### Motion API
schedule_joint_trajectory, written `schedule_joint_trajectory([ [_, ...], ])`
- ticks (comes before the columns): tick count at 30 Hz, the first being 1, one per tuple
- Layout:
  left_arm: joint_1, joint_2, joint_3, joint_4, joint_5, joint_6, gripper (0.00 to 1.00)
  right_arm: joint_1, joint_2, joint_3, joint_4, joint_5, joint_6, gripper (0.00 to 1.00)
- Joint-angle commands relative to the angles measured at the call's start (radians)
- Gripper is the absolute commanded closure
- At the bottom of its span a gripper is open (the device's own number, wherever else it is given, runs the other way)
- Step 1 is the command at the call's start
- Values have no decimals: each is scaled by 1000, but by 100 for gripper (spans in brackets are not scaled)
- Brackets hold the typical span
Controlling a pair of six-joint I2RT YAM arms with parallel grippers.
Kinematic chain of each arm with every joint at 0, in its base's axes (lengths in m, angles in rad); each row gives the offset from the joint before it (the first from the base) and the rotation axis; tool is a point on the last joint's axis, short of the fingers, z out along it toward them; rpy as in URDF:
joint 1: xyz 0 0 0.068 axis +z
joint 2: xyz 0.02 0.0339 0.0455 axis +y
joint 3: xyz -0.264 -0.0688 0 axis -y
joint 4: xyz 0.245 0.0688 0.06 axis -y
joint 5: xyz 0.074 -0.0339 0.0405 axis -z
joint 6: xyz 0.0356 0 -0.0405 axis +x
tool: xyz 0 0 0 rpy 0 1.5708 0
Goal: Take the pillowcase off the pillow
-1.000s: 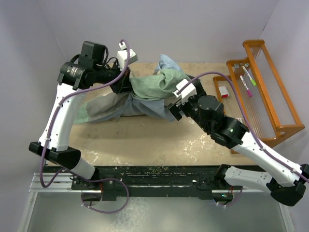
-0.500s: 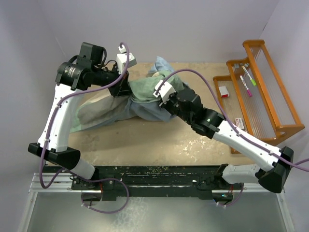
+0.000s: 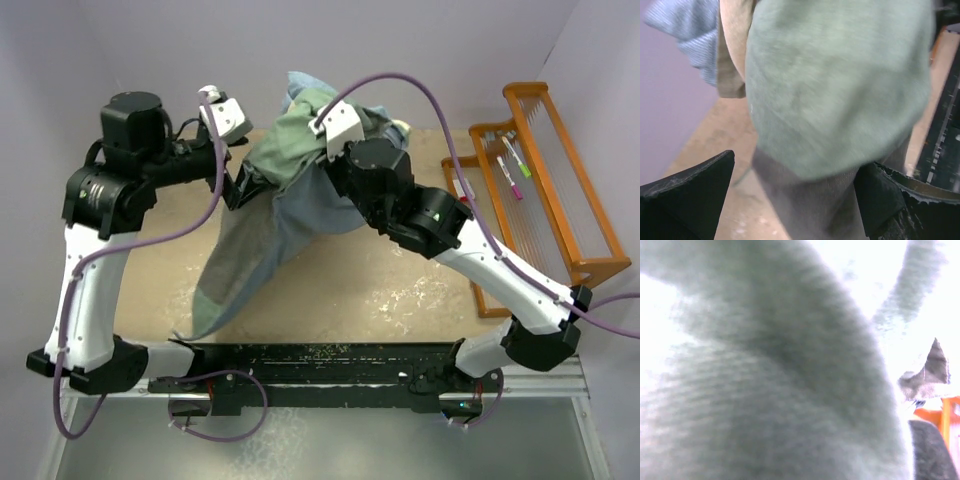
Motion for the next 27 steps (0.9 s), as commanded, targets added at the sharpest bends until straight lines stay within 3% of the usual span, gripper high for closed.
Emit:
schedule_joint_trajectory([
  [1, -4, -74, 32, 201, -46, 63, 1, 22, 72, 245, -187, 271, 163, 100],
  [7, -5, -133, 39, 194, 54, 33, 1, 45, 135, 391, -350, 390, 300, 100],
  [12, -5, -119, -48, 213, 144, -100, 1, 113, 232, 588, -466, 412, 347, 100],
  [17, -42, -51, -102, 230, 154, -206, 1, 189, 427, 946, -654, 425, 410, 100],
  [20, -75, -36, -154, 281, -15, -178, 1, 214, 384, 873, -576, 320, 427, 100],
  [25, -75, -22, -283, 300, -100, -97, 0, 215, 228, 629, -376, 165, 447, 100],
  [27, -71, -31, -341, 322, -104, -75, 9, 216, 186, 559, -324, 95, 431, 100],
])
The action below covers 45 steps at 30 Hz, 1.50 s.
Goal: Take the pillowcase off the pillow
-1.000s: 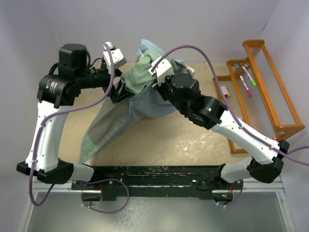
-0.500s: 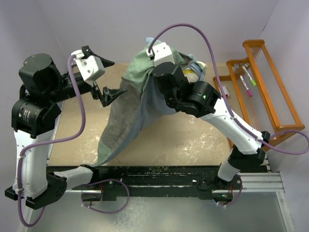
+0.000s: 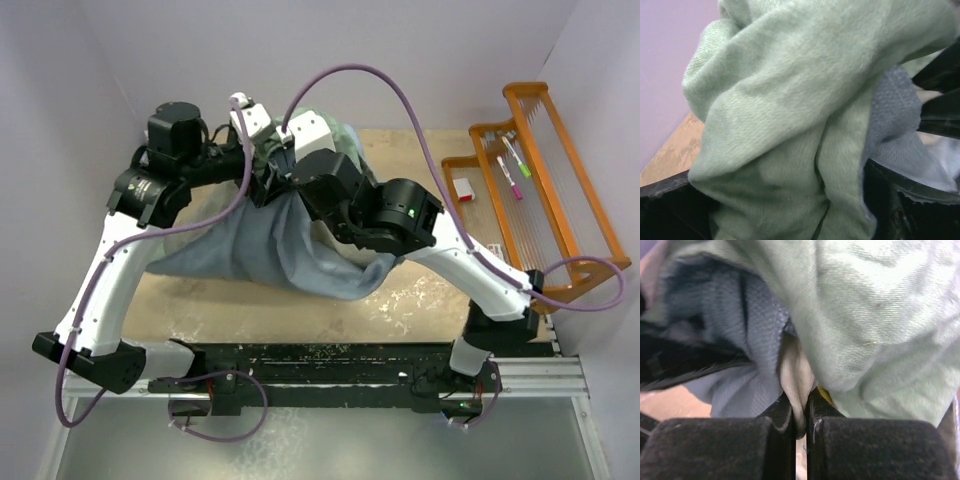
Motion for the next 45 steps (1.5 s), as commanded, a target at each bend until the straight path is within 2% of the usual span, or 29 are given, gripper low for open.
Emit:
schedule_joint_trajectory([
  [1, -3, -5, -118, 30, -59, 45, 17, 20, -162, -94, 317, -165, 34, 100],
  [3, 12, 2, -136, 26, -23, 55, 44, 21, -224, -167, 343, -245, 44, 100],
  [4, 15, 6, -141, 21, -9, 56, 66, 21, -259, -212, 376, -274, 46, 100],
  [5, 18, 8, -145, 19, 1, 58, 80, 22, -291, -260, 409, -296, 45, 100],
  [8, 20, 22, -141, -6, 30, 64, 100, 19, -383, -375, 470, -327, 59, 99],
  [9, 21, 26, -134, -16, 36, 63, 100, 18, -409, -406, 467, -318, 71, 89],
  [11, 26, 35, -113, -37, 45, 58, 100, 14, -461, -469, 445, -285, 108, 56],
  [13, 29, 38, -88, -53, 44, 51, 100, 12, -526, -562, 424, -244, 158, 31],
  [15, 36, 36, -61, -70, 46, 49, 100, 11, -601, -644, 403, -217, 216, 20],
  [20, 36, 31, 15, -119, 63, 51, 100, 11, -804, -862, 359, -193, 376, 7],
  [23, 38, 36, 62, -151, 74, 49, 100, 11, -895, -973, 324, -201, 441, 5],
  [27, 36, 34, 117, -199, 98, 62, 100, 11, -935, -1025, 206, -120, 572, 5],
  [34, 37, 8, 198, -311, 187, 99, 100, 10, -1046, -1082, 267, -79, 631, 5],
  [38, 36, -14, 235, -345, 233, 105, 100, 10, -1030, -1072, 250, -54, 652, 6],
  [41, 36, -19, 270, -377, 225, 116, 100, 10, -1002, -1062, 261, -40, 656, 11],
  [45, 36, -20, 289, -416, 179, 153, 100, 10, -974, -1075, 378, -36, 614, 24],
])
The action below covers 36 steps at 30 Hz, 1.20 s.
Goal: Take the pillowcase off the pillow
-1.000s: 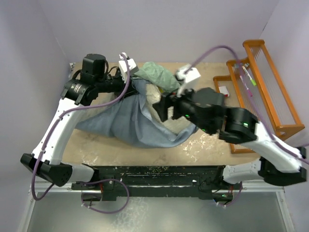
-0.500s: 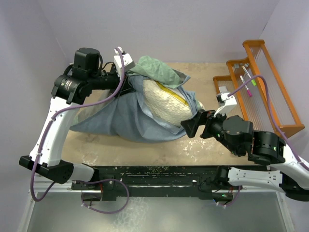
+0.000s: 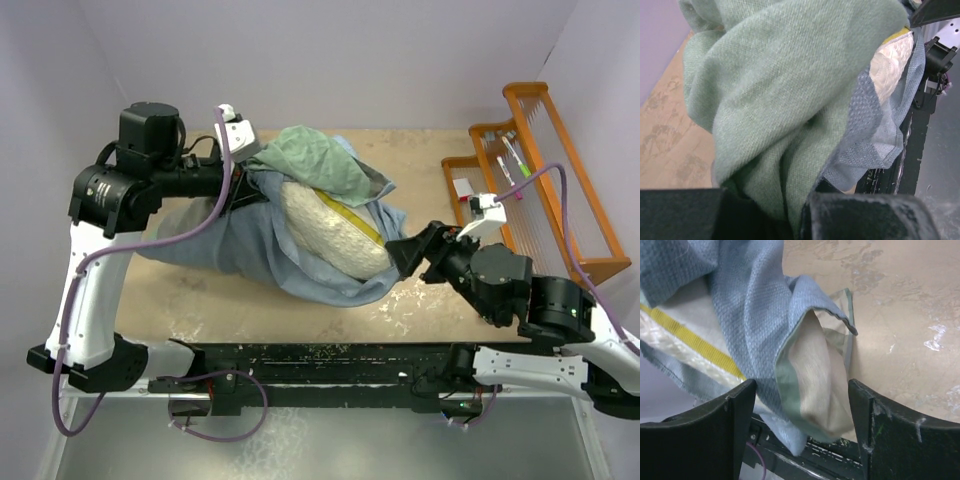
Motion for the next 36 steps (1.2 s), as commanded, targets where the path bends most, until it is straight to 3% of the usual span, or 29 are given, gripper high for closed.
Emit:
schedule_joint_trajectory([
  [1, 7, -43, 70, -8, 11, 54, 100, -1, 45, 10, 161, 48, -13, 29],
  [9, 6, -70, 85, -122, -86, 185, 100, -11, 79, -23, 290, 140, 23, 60],
  [13, 7, -91, 63, -163, -81, 236, 100, -13, 28, -74, 299, 182, 47, 86],
  [16, 6, -89, 72, -182, -50, 245, 100, -15, 26, -89, 249, 197, 74, 99],
  [24, 6, -65, 166, -264, 71, 276, 100, -38, 27, -167, 99, 299, 148, 100],
  [28, 7, -53, 243, -288, 133, 263, 100, -117, 54, -239, 26, 282, 171, 100],
  [31, 6, -47, 289, -259, 197, 212, 100, -220, 53, -392, 93, 182, 124, 100],
  [36, 6, -51, 292, -103, 187, 78, 100, -238, 0, -535, 241, 93, 106, 100],
])
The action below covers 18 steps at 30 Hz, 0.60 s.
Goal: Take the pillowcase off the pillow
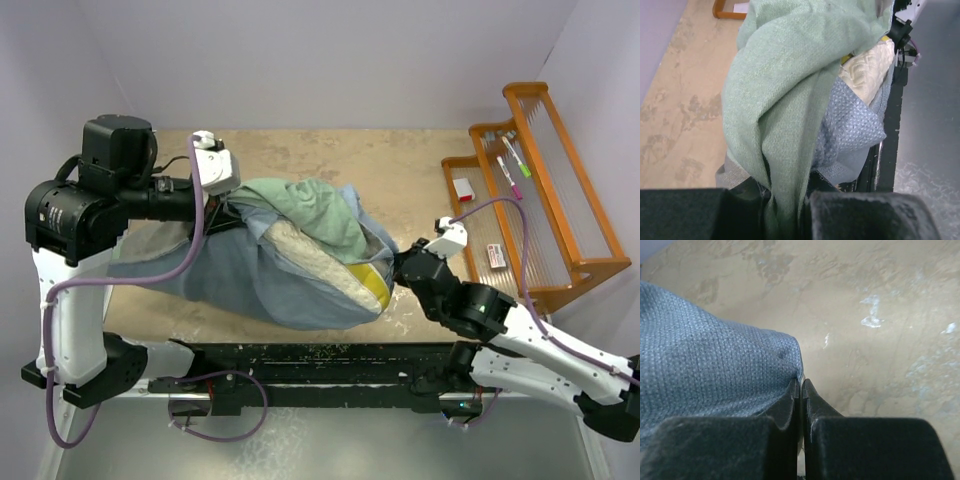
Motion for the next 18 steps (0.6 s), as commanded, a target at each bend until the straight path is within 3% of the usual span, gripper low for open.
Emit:
schedule_joint_trajectory([
  [1, 6, -41, 31, 291, 87, -150, 100, -22, -51, -103, 66, -45, -64, 100],
  [6, 6, -75, -101, 488, 24, -274, 100, -20, -101, -72, 242, -213, -250, 100],
  [8, 6, -72, -131, 526, 3, -307, 100, -20, -126, -15, 262, -282, -314, 87],
  [11, 6, -81, -172, 560, 0, -323, 100, -20, -167, 112, 202, -340, -378, 54],
  [16, 6, -84, -173, 534, 34, -307, 100, -20, -178, 384, 49, -363, -454, 23],
  [18, 6, -85, -172, 518, 59, -299, 100, -20, -143, 459, 40, -356, -510, 16],
])
